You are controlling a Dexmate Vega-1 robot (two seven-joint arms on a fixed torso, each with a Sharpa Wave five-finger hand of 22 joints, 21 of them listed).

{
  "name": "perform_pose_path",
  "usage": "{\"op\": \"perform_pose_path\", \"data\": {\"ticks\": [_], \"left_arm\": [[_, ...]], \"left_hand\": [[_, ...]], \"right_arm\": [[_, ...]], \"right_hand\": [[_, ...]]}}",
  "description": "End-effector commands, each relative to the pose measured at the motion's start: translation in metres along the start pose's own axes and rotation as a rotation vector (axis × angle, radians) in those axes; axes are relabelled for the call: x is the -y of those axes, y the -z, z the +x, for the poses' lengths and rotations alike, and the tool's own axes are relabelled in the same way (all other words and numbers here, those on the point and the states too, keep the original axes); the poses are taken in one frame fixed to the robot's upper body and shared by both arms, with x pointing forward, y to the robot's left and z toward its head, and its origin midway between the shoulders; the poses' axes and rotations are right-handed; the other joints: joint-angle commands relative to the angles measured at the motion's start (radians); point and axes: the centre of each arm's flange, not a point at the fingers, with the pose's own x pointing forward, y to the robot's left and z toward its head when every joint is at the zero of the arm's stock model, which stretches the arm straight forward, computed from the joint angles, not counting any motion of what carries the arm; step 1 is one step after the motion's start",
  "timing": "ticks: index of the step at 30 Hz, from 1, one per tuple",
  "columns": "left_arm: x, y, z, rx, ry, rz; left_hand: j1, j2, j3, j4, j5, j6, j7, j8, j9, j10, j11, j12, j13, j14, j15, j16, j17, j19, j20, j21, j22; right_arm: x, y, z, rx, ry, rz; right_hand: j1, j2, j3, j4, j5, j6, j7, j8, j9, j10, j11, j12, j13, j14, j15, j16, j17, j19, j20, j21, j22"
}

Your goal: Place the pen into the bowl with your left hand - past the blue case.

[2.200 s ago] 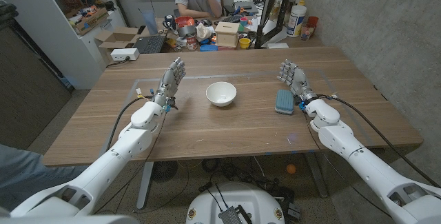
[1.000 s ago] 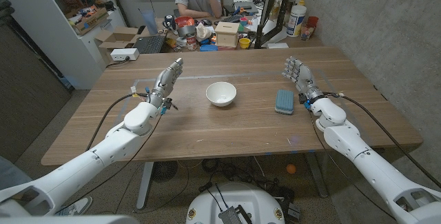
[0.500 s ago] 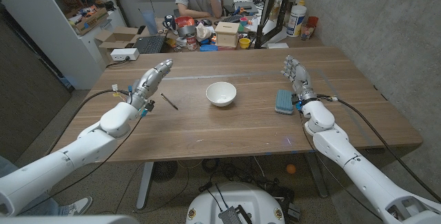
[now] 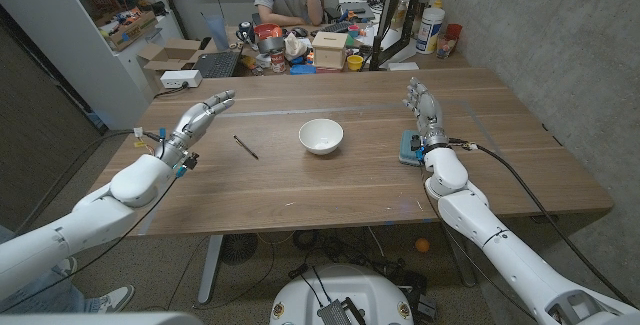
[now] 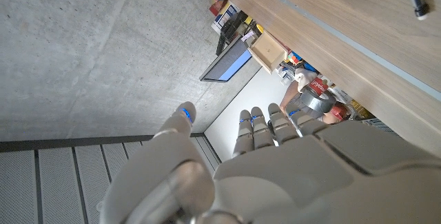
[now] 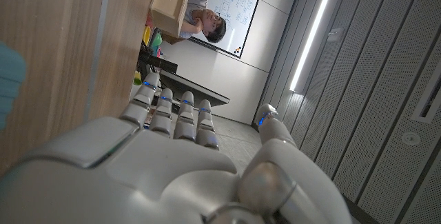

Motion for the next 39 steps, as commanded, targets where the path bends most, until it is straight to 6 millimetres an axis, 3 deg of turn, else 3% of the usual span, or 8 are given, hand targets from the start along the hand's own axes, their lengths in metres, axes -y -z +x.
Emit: {"op": "perform_pose_path", "data": {"ticks": [1,7,8,11,16,28,33,39], "left_arm": [[-0.025,0.005,-0.030,0.043,0.018,0.204],[-0.034,0.003,-0.035,0.050,0.012,0.307],[-0.036,0.002,-0.035,0.050,0.013,0.320],[-0.039,-0.001,-0.036,0.054,0.012,0.388],[-0.041,-0.006,-0.034,0.044,0.029,0.493],[-0.048,-0.027,-0.026,0.012,0.116,0.813],[-0.050,-0.037,-0.024,0.008,0.148,0.915],[-0.056,-0.051,-0.019,0.010,0.185,1.063]], "left_hand": [[0.007,0.017,0.012,-0.002,-0.009,0.017,-0.008,0.009,0.002,0.016,-0.014,0.005,0.005,0.022,-0.006,0.006,0.001,0.003,-0.005,-0.001,0.006],[0.051,0.031,0.026,-0.030,-0.026,0.037,-0.032,0.010,0.002,0.043,-0.044,0.006,0.005,0.047,-0.027,0.003,-0.001,-0.011,0.043,-0.007,0.007],[0.087,0.068,0.049,-0.043,-0.031,0.042,-0.042,0.009,0.003,0.050,-0.053,0.003,0.006,0.051,-0.027,0.000,-0.001,-0.016,0.059,-0.008,0.008],[0.157,0.109,0.082,-0.083,-0.048,0.051,-0.054,0.006,0.004,0.065,-0.073,-0.001,0.006,0.071,-0.039,-0.003,-0.003,-0.009,0.084,-0.004,0.009],[0.204,0.122,0.100,-0.113,-0.061,0.058,-0.067,0.007,0.005,0.080,-0.094,-0.001,0.006,0.085,-0.034,-0.004,-0.004,-0.009,0.102,-0.003,0.010],[0.289,0.053,0.099,-0.153,-0.078,0.052,-0.074,0.006,0.007,0.099,-0.101,-0.002,0.010,0.099,-0.029,-0.005,-0.002,-0.017,0.120,-0.008,0.007],[0.415,-0.019,0.098,-0.153,-0.073,0.067,-0.103,0.017,0.011,0.128,-0.150,0.001,0.014,0.126,-0.049,-0.002,-0.001,-0.007,0.127,-0.008,0.004],[0.480,-0.048,0.094,-0.151,-0.070,0.079,-0.120,0.022,0.013,0.147,-0.160,0.003,0.015,0.130,-0.065,-0.004,-0.001,-0.006,0.127,-0.009,0.004]], "right_arm": [[-0.040,-0.002,-0.006,0.009,0.021,0.016],[-0.049,-0.003,-0.008,0.014,0.028,0.015],[-0.050,-0.003,-0.008,0.017,0.029,0.017],[-0.054,-0.004,-0.008,0.026,0.031,0.025],[-0.059,-0.006,-0.005,0.037,0.034,0.031],[-0.069,-0.008,0.000,0.047,0.028,0.048],[-0.072,-0.012,0.001,0.056,0.037,0.056],[-0.074,-0.017,0.000,0.072,0.054,0.063]], "right_hand": [[0.012,0.003,-0.003,0.003,0.006,0.012,0.003,0.008,0.003,0.013,0.006,0.009,0.005,0.009,0.000,0.010,0.006,0.011,0.001,-0.001,0.001],[0.012,0.003,-0.004,0.003,0.006,0.015,0.003,0.008,0.003,0.016,0.005,0.009,0.005,0.013,0.000,0.010,0.006,0.013,0.002,-0.001,0.001],[0.012,0.003,-0.004,0.003,0.006,0.016,0.004,0.007,0.003,0.016,0.006,0.009,0.005,0.014,-0.001,0.010,0.006,0.013,0.003,-0.002,0.001],[0.012,0.003,-0.005,0.004,0.006,0.017,0.002,0.007,0.003,0.018,0.006,0.009,0.005,0.015,-0.001,0.010,0.007,0.016,0.002,-0.002,0.001],[0.012,0.003,-0.005,0.004,0.006,0.018,0.003,0.007,0.003,0.020,0.007,0.009,0.005,0.019,0.000,0.011,0.007,0.017,0.002,-0.003,0.001],[0.011,0.002,-0.007,0.005,0.007,0.021,0.000,0.006,0.003,0.022,0.006,0.008,0.006,0.021,0.001,0.009,0.007,0.018,0.002,-0.006,0.001],[0.010,0.001,-0.008,0.005,0.007,0.022,0.000,0.006,0.003,0.023,0.006,0.008,0.006,0.021,0.001,0.008,0.008,0.018,0.002,-0.008,0.002],[0.011,-0.004,-0.011,0.004,0.006,0.023,0.003,0.005,0.003,0.023,0.009,0.006,0.006,0.021,0.002,0.007,0.008,0.020,0.003,-0.010,0.001]]}}
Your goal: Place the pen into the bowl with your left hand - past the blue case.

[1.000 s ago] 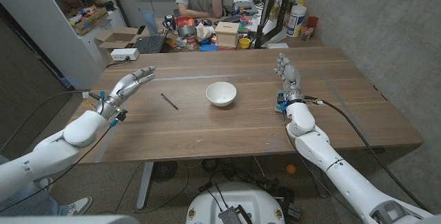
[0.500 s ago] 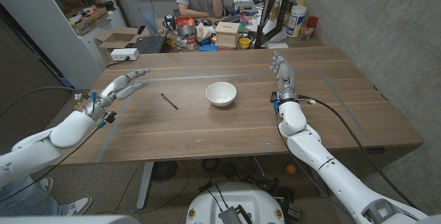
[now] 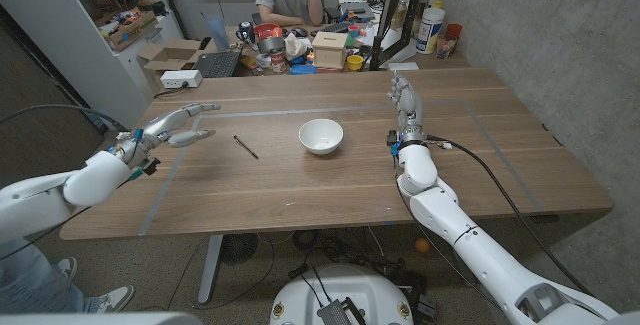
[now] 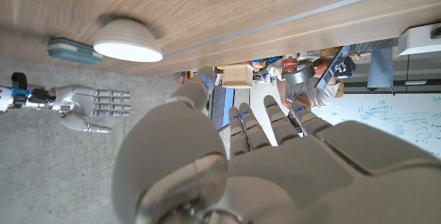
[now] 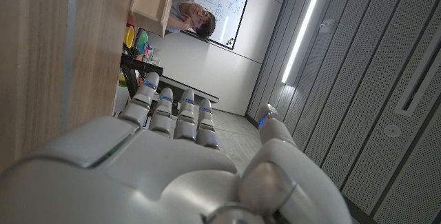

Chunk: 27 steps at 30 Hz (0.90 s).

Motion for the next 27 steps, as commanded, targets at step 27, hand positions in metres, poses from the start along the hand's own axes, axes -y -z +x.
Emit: {"op": "perform_pose_path", "data": {"ticks": [27], "left_arm": [[-0.024,0.002,0.021,0.047,0.166,0.648]], "left_hand": [[0.131,-0.105,-0.089,0.035,0.019,0.087,-0.088,0.037,0.008,0.085,-0.028,0.006,0.011,0.050,-0.093,0.005,0.003,0.045,0.064,0.004,0.003]], "right_arm": [[-0.005,-0.009,-0.014,0.022,0.086,0.072]], "right_hand": [[0.014,-0.018,-0.016,-0.001,0.004,0.015,0.006,0.003,0.003,0.019,0.003,-0.001,0.003,0.022,0.006,0.001,0.003,0.025,0.011,-0.009,0.002]]}}
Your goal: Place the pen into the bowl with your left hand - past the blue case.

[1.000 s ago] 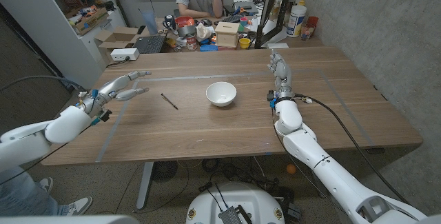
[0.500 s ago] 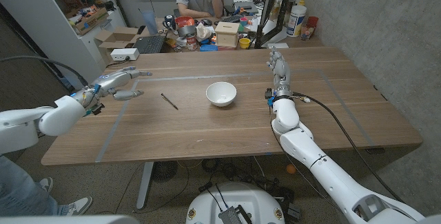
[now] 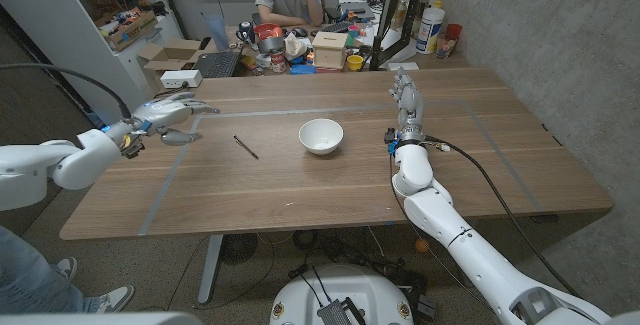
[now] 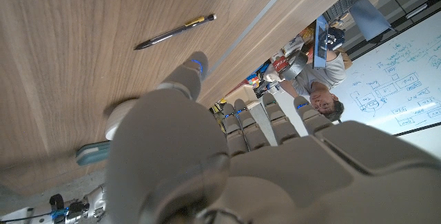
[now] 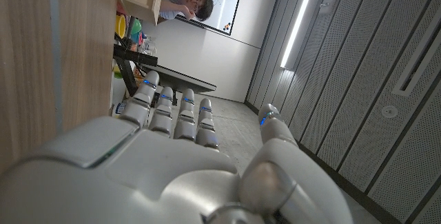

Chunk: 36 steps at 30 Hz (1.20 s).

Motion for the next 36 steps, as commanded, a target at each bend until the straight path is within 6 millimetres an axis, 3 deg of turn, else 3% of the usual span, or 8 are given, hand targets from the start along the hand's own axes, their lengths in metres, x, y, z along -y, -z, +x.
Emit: {"op": "perform_pose_path", "data": {"ticks": [1,4,7,22,30,36], "left_arm": [[0.006,0.013,0.015,0.005,0.032,0.126],[0.010,0.015,0.024,-0.011,0.047,0.122],[0.014,0.015,0.035,-0.018,0.059,0.112],[0.044,-0.014,0.091,0.087,0.058,0.112],[0.040,-0.035,0.112,0.185,0.170,0.165],[0.032,-0.040,0.119,0.210,0.236,0.212]], "left_hand": [[-0.006,-0.031,-0.031,0.009,0.014,0.019,-0.030,0.011,0.004,0.027,0.001,0.000,0.002,0.010,-0.104,0.003,0.004,0.006,-0.002,0.003,0.002],[-0.010,-0.043,-0.051,0.014,0.023,0.005,-0.065,0.004,0.004,0.024,0.000,-0.006,0.002,0.010,-0.114,0.002,0.004,0.005,-0.012,0.000,0.003],[-0.021,-0.048,-0.068,0.022,0.032,-0.006,-0.077,-0.002,0.003,0.018,0.000,-0.013,0.001,0.003,-0.115,0.000,0.006,-0.006,-0.024,-0.004,0.003],[-0.057,-0.043,-0.100,0.046,0.055,0.009,-0.078,0.000,0.002,0.020,0.000,-0.018,-0.002,0.016,-0.122,0.008,0.012,-0.009,-0.047,-0.003,0.004],[-0.058,-0.045,-0.109,0.046,0.066,-0.006,-0.080,-0.008,0.000,0.011,0.001,-0.023,-0.004,0.001,-0.120,0.001,0.012,-0.016,-0.046,-0.005,0.004],[-0.059,-0.052,-0.125,0.044,0.076,-0.029,-0.079,-0.018,0.000,-0.009,0.001,-0.030,-0.005,-0.013,-0.118,-0.003,0.011,-0.023,-0.045,-0.007,0.004]], "right_arm": [[0.002,-0.001,-0.007,0.000,0.036,0.026],[0.002,0.000,-0.010,-0.001,0.036,0.029],[0.002,0.002,-0.013,-0.002,0.034,0.034],[0.002,0.005,-0.022,0.001,0.052,0.059],[-0.001,0.002,-0.020,0.009,0.058,0.066],[-0.005,0.003,-0.017,0.006,0.055,0.076]], "right_hand": [[0.005,-0.009,-0.007,0.000,0.004,0.012,0.003,0.004,0.004,0.010,0.002,-0.001,0.003,0.008,0.003,0.001,0.003,0.013,-0.002,-0.001,0.002],[0.005,-0.010,-0.008,0.000,0.004,0.015,0.003,0.004,0.004,0.013,0.000,0.000,0.003,0.010,0.002,0.001,0.003,0.014,-0.002,-0.002,0.002],[0.005,-0.011,-0.009,0.000,0.004,0.017,0.002,0.005,0.004,0.014,0.000,0.000,0.003,0.011,0.002,0.001,0.003,0.016,-0.002,-0.002,0.002],[0.007,-0.014,-0.013,0.000,0.003,0.025,0.003,0.006,0.004,0.022,0.000,0.001,0.003,0.019,0.001,0.002,0.003,0.021,-0.001,-0.005,0.002],[0.009,-0.014,-0.014,0.000,0.003,0.029,0.002,0.006,0.004,0.028,0.000,0.002,0.003,0.025,0.002,0.002,0.003,0.027,0.000,-0.005,0.002],[0.010,-0.015,-0.015,0.000,0.003,0.030,0.002,0.005,0.004,0.028,0.001,0.001,0.003,0.027,0.002,0.001,0.003,0.028,0.001,-0.007,0.002]]}}
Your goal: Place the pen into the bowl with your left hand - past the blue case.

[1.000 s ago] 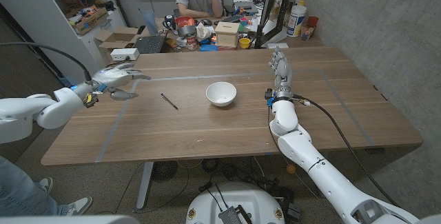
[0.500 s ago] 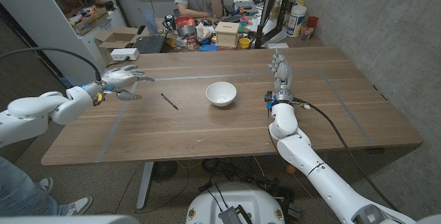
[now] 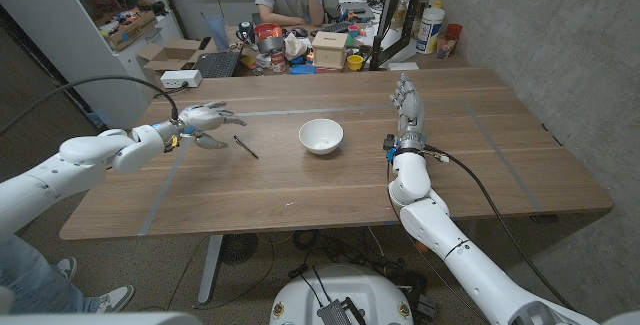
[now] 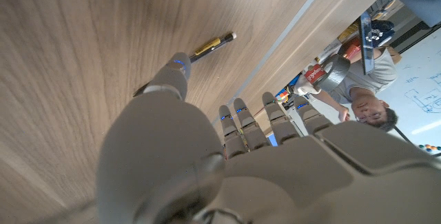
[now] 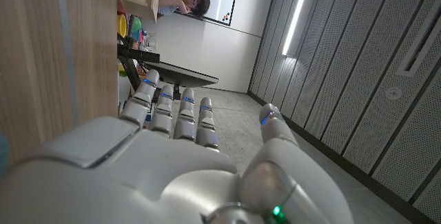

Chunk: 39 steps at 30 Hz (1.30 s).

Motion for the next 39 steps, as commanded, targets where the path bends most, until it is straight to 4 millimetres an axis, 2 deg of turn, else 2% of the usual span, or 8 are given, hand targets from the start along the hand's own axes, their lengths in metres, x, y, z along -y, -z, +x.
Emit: {"op": "perform_pose_path", "data": {"ticks": [1,11,31,39], "left_arm": [[-0.011,-0.015,0.026,0.092,0.126,0.080],[-0.010,-0.020,0.032,0.111,0.111,0.082],[0.016,-0.024,0.032,0.066,0.049,0.003],[0.022,-0.023,0.033,0.061,0.052,-0.017]], "left_hand": [[-0.005,-0.007,-0.010,-0.001,0.010,-0.010,-0.001,-0.004,0.003,-0.011,-0.001,-0.006,0.003,-0.009,-0.115,-0.003,0.002,-0.007,0.004,-0.003,0.002],[0.012,-0.005,-0.036,-0.010,0.035,0.060,-0.001,0.021,0.004,0.050,-0.001,0.013,0.004,0.009,-0.127,0.006,-0.002,-0.005,0.008,0.000,0.001],[0.034,0.007,-0.053,-0.013,0.060,0.129,-0.001,0.042,0.003,0.113,-0.001,0.019,0.003,0.052,-0.119,0.015,0.000,0.017,0.016,0.006,0.001],[0.055,0.017,-0.065,-0.013,0.077,0.241,-0.001,0.081,0.006,0.210,0.000,0.030,0.002,0.088,-0.135,0.016,0.000,0.033,0.014,0.006,0.001]], "right_arm": [[-0.006,0.001,0.002,0.000,0.002,0.014],[-0.005,0.007,0.001,-0.011,0.011,0.018],[-0.004,0.020,0.002,-0.042,0.023,0.022],[-0.008,0.025,0.006,-0.055,0.016,0.025]], "right_hand": [[0.004,-0.010,-0.007,0.001,0.003,0.007,0.000,0.005,0.004,0.012,-0.002,0.001,0.003,0.009,-0.002,0.001,0.003,0.013,0.000,-0.008,0.002],[0.005,-0.011,-0.009,0.001,0.003,0.007,-0.001,0.004,0.004,0.015,-0.003,0.000,0.004,0.011,-0.001,0.000,0.003,0.015,0.001,-0.010,0.003],[0.005,-0.011,-0.012,0.004,0.003,0.008,-0.004,0.002,0.005,0.018,-0.003,-0.001,0.004,0.016,0.000,0.000,0.004,0.016,0.002,-0.016,0.003],[0.006,-0.011,-0.013,0.004,0.003,0.008,-0.004,0.001,0.005,0.018,-0.004,-0.003,0.004,0.017,-0.001,-0.001,0.005,0.017,0.002,-0.018,0.003]]}}
